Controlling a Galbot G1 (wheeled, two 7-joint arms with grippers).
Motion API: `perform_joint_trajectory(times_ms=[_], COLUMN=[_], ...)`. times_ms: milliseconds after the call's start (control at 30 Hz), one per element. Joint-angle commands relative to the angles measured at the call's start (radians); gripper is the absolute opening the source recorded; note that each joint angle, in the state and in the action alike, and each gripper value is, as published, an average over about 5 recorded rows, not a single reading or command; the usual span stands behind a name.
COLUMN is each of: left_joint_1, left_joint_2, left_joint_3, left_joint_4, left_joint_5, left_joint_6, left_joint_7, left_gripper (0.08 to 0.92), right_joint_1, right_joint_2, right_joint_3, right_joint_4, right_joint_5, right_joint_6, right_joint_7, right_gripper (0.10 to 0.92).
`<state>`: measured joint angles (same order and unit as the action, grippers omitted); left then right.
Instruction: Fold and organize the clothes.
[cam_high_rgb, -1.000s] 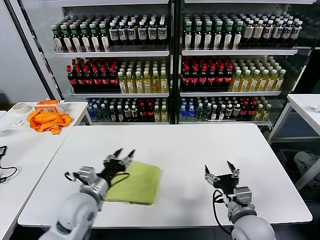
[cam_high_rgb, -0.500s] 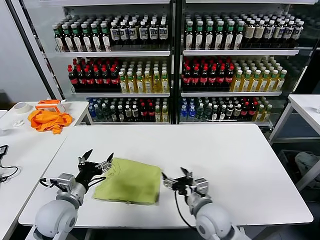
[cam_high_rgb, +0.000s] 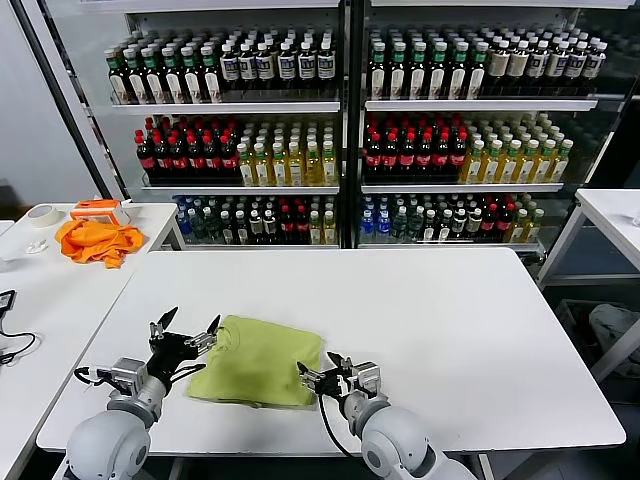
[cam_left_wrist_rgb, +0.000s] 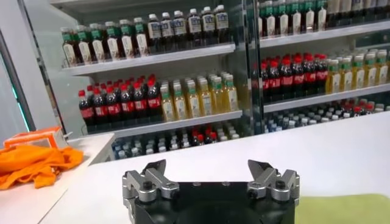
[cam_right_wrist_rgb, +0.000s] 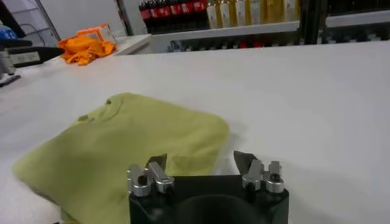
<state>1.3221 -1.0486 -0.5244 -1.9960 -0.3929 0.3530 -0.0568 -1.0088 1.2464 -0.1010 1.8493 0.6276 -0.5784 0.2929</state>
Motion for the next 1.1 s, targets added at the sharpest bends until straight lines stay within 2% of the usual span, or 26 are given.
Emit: perform_joint_trajectory(times_ms=[33,367,567,667,933,1100], left_joint_1=[0.017,0.016,0.022,0.026,0.014,0.001], left_joint_2=[-0.001,-0.005,0.007,0.011,0.012,0.014], left_joint_3=[-0.006,0.008,-0.003,-0.002,0.013,0.025], left_joint_4=[0.001,0.004,-0.005,-0.01,0.001,0.035], left_joint_5=[0.019,0.032,0.028,0.025,0.028,0.033], left_joint_6=[-0.011,-0.013,-0.01,-0.008,-0.007,-0.008], left_joint_7=[0.004,0.004,0.004,0.005,0.011,0.013], left_gripper=[0.823,0.823,0.822,0.823,0.823,0.823], right_joint_1=[0.027,0.038,0.055,0.051,-0.02,-0.052], right_joint_2=[0.007,0.023,-0.027,-0.066,-0.146,-0.151], right_joint_3=[-0.052,-0.042,0.069,0.146,0.297,0.349], right_joint_4=[-0.037,-0.042,0.006,0.019,-0.003,-0.027], right_joint_5=[0.101,0.096,-0.061,-0.093,-0.203,-0.28], right_joint_6=[-0.004,-0.003,-0.001,-0.001,0.005,0.065], right_joint_7=[0.043,0.043,-0.022,-0.053,-0.177,-0.243], right_gripper=[0.661,0.375,0.202,0.129,0.106,0.106])
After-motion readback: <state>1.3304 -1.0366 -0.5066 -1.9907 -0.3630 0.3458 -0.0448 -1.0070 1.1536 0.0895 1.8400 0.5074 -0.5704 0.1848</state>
